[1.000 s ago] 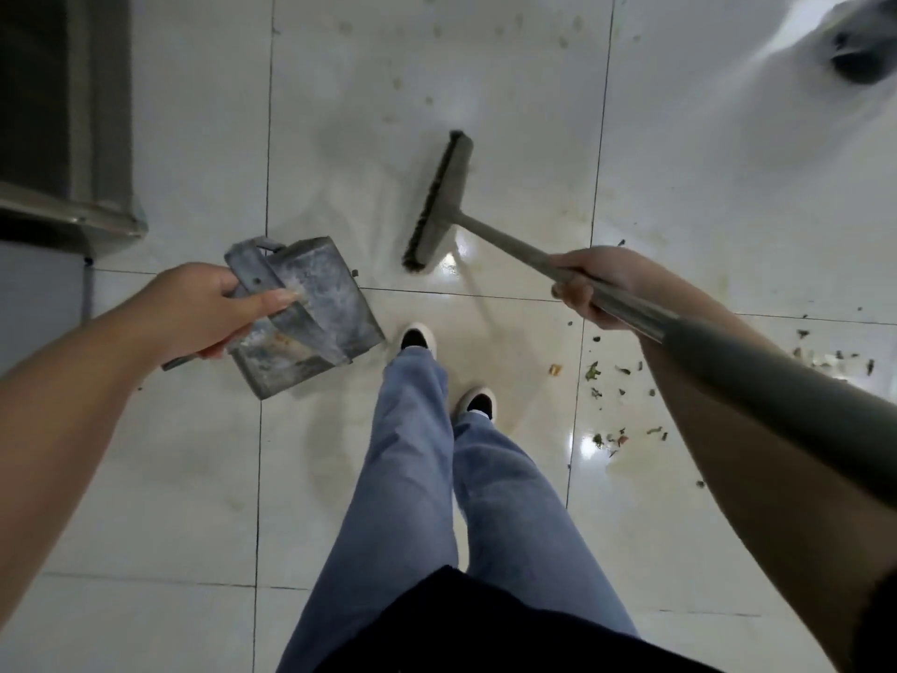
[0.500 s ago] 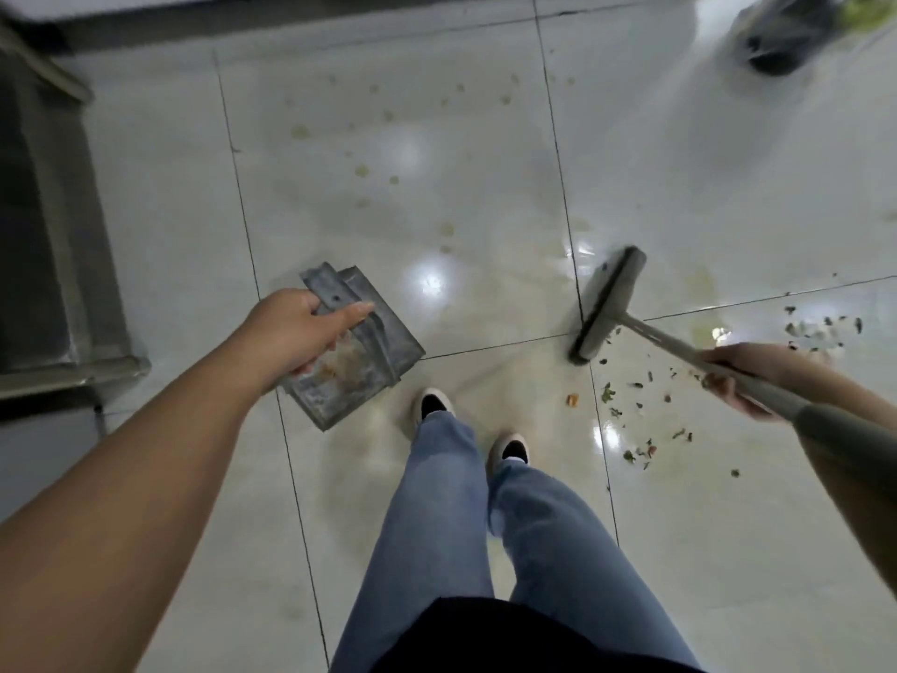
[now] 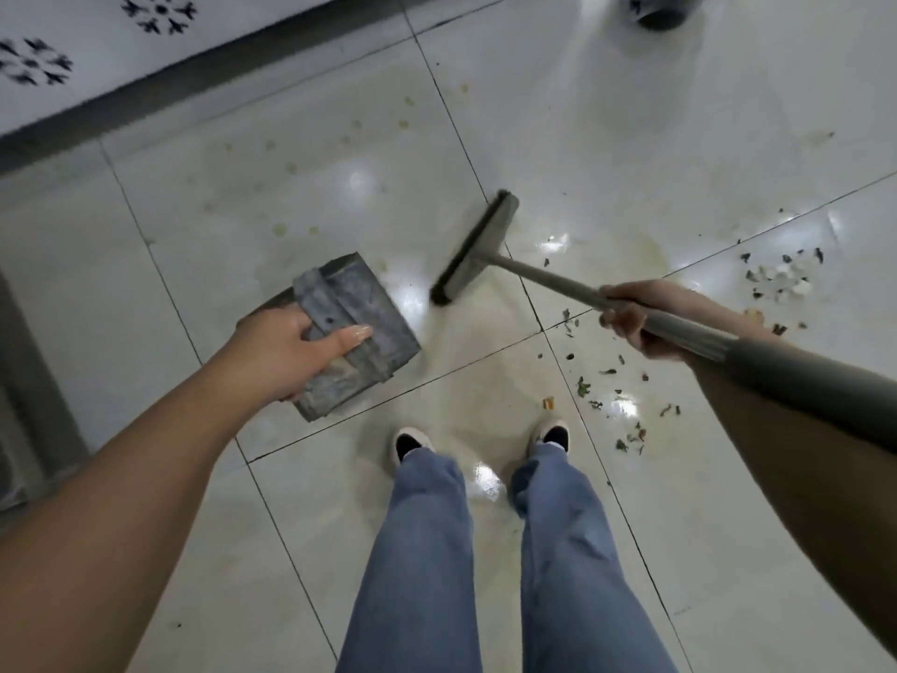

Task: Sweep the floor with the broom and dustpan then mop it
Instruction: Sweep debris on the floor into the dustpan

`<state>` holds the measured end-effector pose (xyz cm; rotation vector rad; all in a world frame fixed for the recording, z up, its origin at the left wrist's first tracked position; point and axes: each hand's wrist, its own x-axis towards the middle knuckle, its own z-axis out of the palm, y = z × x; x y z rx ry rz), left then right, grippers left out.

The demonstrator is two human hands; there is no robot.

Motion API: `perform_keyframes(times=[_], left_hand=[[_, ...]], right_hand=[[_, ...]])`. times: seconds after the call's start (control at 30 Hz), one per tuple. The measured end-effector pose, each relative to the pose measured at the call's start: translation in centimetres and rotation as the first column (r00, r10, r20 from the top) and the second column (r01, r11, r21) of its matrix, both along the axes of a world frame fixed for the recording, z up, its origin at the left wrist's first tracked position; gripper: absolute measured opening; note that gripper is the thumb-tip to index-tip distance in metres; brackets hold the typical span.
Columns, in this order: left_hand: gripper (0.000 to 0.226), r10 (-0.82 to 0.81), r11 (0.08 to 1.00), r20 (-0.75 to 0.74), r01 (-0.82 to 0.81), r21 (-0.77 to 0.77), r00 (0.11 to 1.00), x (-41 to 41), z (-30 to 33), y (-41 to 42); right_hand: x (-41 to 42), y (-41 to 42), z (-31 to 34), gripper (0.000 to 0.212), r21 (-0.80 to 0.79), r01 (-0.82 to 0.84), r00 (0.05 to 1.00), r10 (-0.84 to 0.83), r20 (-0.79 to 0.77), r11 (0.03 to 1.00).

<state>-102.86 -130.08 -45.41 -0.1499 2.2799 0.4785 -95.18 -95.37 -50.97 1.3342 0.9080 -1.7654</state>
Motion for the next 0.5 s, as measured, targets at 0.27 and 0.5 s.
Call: perform_keyframes(times=[0.27,0.5], left_hand=[[0.043,-0.141,0.986,0.034,0.144,-0.089,0.989,2.6,0.4,10.1],[0.051,-0.344,0.927,0.138,0.359,-0.111,0.929,5.6,0.6,17.4]], right_hand=[[5.8,11.1,-2.3,0.018,0.074,-0.040,0.999,0.037,0.039,0.996],[16.0,23.4,-0.3,0.020,0.110,0.146,0.971,-0.163,0.173,0.983]])
